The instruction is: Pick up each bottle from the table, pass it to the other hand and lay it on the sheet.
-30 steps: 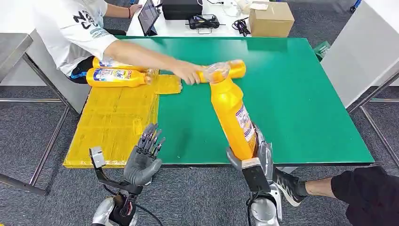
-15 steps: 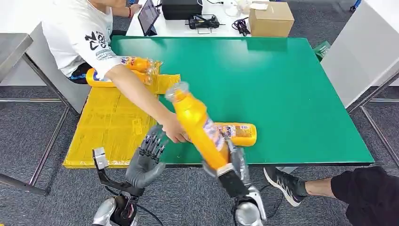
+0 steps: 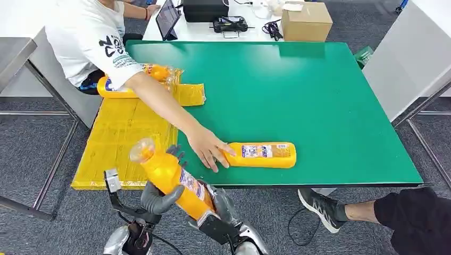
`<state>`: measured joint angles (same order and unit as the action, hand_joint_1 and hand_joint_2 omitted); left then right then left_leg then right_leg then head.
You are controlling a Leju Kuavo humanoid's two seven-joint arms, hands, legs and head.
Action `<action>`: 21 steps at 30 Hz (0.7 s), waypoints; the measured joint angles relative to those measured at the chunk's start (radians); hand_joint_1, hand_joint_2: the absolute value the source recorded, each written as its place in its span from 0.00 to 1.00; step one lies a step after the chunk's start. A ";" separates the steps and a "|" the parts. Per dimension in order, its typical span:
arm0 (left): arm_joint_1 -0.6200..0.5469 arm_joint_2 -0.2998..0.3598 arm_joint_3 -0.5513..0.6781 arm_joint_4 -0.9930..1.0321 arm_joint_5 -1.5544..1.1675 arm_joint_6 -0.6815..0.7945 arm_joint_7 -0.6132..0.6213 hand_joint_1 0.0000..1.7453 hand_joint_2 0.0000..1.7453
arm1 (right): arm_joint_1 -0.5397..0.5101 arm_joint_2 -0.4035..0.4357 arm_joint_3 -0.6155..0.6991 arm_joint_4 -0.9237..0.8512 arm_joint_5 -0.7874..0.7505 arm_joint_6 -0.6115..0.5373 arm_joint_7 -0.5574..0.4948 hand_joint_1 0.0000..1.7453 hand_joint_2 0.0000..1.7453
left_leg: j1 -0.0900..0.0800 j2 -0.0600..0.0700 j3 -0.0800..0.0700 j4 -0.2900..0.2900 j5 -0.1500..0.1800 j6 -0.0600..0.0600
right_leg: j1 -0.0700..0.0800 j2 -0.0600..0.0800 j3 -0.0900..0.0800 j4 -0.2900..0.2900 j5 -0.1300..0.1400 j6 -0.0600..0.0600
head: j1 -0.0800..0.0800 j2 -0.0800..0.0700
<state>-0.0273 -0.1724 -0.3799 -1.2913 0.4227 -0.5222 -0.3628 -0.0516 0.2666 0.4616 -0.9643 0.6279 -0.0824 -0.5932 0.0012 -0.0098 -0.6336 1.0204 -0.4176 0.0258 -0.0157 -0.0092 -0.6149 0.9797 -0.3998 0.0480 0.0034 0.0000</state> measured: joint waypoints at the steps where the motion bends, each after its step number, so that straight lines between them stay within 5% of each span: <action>1: 0.002 0.002 0.002 0.003 0.000 0.000 0.000 0.00 1.00 | -0.004 -0.002 0.006 0.012 0.001 -0.002 0.003 0.94 1.00 | 0.000 0.000 0.000 0.000 0.000 0.000 | 0.000 0.000 0.000 0.000 0.000 0.000 | 0.000 0.000; 11: 0.007 0.011 0.016 0.037 -0.008 0.021 0.000 0.00 1.00 | -0.039 -0.005 0.055 0.103 -0.003 -0.013 0.014 0.96 1.00 | 0.000 0.001 0.000 0.000 0.000 0.000 | 0.000 0.001 -0.001 0.000 0.000 0.000 | 0.000 0.000; 12: 0.007 0.011 0.019 0.041 -0.011 0.020 0.000 0.17 1.00 | -0.040 -0.005 0.058 0.111 -0.008 -0.014 0.013 0.94 1.00 | 0.000 0.001 0.000 0.000 0.000 0.000 | 0.000 0.001 -0.001 0.000 0.000 0.000 | 0.000 0.000; 13: 0.007 0.011 0.020 0.047 -0.013 0.019 -0.001 0.98 1.00 | -0.042 -0.005 0.061 0.122 -0.018 -0.014 0.011 0.94 1.00 | 0.000 0.001 0.000 0.000 0.000 0.000 | 0.000 0.001 -0.001 0.000 0.000 0.000 | 0.000 0.000; 21: 0.009 0.011 0.020 0.046 -0.024 0.008 -0.009 1.00 1.00 | -0.043 -0.006 0.062 0.128 -0.046 -0.014 0.010 0.91 1.00 | 0.000 0.001 0.000 0.000 0.000 0.000 | 0.000 0.001 -0.001 0.000 0.000 0.000 | 0.000 0.000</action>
<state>-0.0187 -0.1617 -0.3597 -1.2451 0.3986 -0.5142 -0.3719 -0.0941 0.2609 0.5238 -0.8366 0.5821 -0.0961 -0.5837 0.0013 -0.0087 -0.6336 1.0204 -0.4177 0.0257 -0.0156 -0.0081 -0.6155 0.9798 -0.3997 0.0480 0.0038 0.0000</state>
